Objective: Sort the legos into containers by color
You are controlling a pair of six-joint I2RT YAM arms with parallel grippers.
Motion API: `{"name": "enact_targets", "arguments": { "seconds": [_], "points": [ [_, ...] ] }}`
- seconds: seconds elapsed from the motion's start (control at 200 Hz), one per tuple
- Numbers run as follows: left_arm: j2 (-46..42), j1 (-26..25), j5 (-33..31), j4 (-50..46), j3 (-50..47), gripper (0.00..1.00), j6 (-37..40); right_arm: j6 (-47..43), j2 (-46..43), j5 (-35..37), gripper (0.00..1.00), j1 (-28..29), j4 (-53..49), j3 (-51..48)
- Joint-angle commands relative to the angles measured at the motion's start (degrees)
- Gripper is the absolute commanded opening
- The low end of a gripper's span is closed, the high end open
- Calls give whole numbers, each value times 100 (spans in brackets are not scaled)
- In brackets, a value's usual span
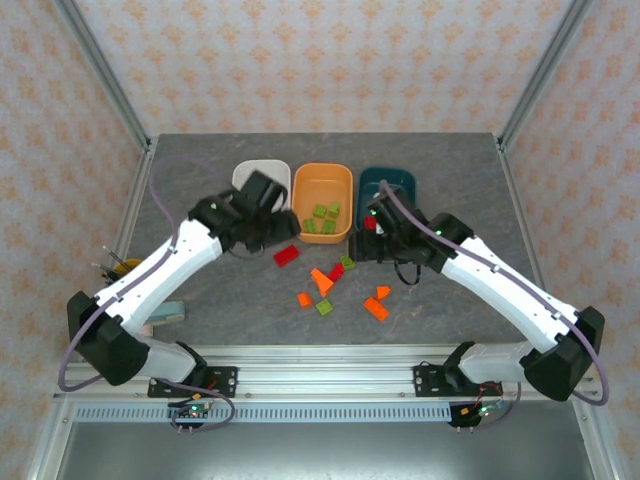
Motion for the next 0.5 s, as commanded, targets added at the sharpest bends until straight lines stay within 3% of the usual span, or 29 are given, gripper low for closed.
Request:
{"name": "enact_targets", "arguments": {
  "seconds": [0.0, 0.265, 0.495],
  "points": [
    [-117, -475, 283, 575, -993, 73, -710, -152, -6, -300, 68, 323, 314, -241],
    [783, -1089, 461, 1600, -1494, 78, -1073, 7, -235, -820, 71, 549, 788, -946],
    [1604, -1232, 153, 1077, -1156, 72, -891, 194, -416, -637, 71, 548, 770, -1083]
  ]
}}
